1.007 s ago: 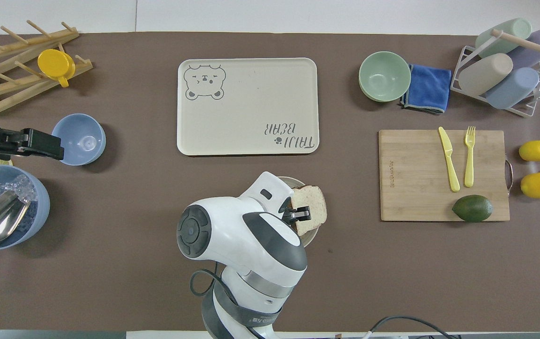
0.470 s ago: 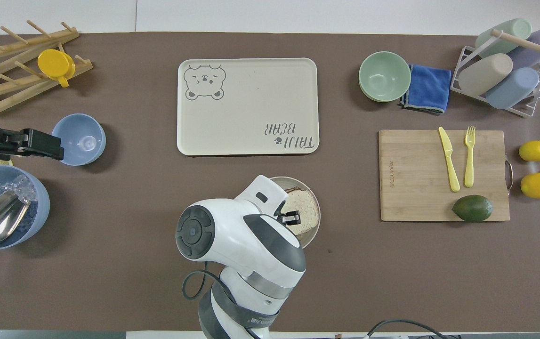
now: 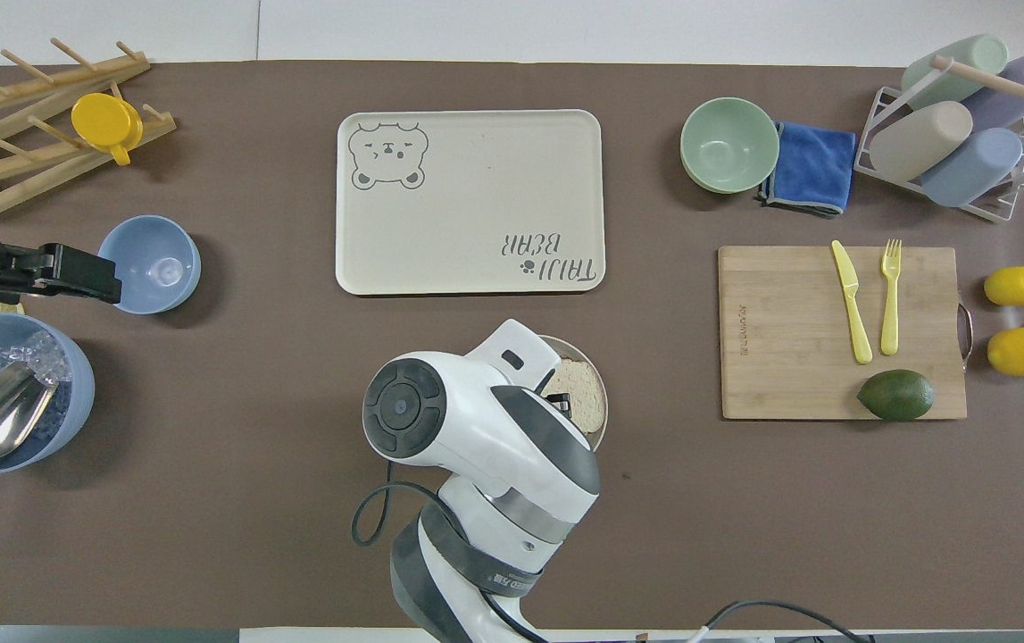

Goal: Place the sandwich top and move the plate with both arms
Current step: 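Carry the bread slice with the right gripper onto the egg on the plate, then open the right gripper and withdraw it to rest beside the board, then reach the left gripper to the white plate rim and grasp it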

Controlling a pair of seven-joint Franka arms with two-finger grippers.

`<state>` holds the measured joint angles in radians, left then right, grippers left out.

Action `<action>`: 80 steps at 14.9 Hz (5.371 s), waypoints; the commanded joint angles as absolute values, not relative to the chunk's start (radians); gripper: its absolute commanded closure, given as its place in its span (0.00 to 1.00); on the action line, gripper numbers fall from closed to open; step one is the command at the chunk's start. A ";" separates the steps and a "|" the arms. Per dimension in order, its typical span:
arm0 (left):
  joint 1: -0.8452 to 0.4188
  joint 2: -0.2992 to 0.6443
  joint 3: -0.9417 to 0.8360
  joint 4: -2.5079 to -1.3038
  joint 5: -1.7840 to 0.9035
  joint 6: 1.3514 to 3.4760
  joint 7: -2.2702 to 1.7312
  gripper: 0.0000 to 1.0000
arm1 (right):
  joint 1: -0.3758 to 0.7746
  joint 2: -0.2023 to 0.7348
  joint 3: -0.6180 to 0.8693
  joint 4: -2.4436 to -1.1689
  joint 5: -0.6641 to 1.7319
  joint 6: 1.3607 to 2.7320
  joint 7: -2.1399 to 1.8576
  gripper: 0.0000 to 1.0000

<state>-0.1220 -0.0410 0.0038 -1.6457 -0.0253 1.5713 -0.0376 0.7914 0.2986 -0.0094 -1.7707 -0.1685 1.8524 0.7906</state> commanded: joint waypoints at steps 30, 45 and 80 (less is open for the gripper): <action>-0.135 -0.089 0.003 -1.732 -0.073 1.610 -0.046 0.00 | 0.080 -0.055 -0.047 -1.692 0.040 1.523 0.152 0.00; -0.449 -0.014 -0.003 -2.058 -0.120 2.046 -0.376 0.00 | -0.003 -0.011 -0.041 -1.618 0.040 1.514 0.025 0.00; -0.738 0.107 -0.005 -2.293 -0.314 2.414 -0.540 0.42 | 0.086 -0.028 -0.106 -1.626 0.037 1.506 -0.008 0.00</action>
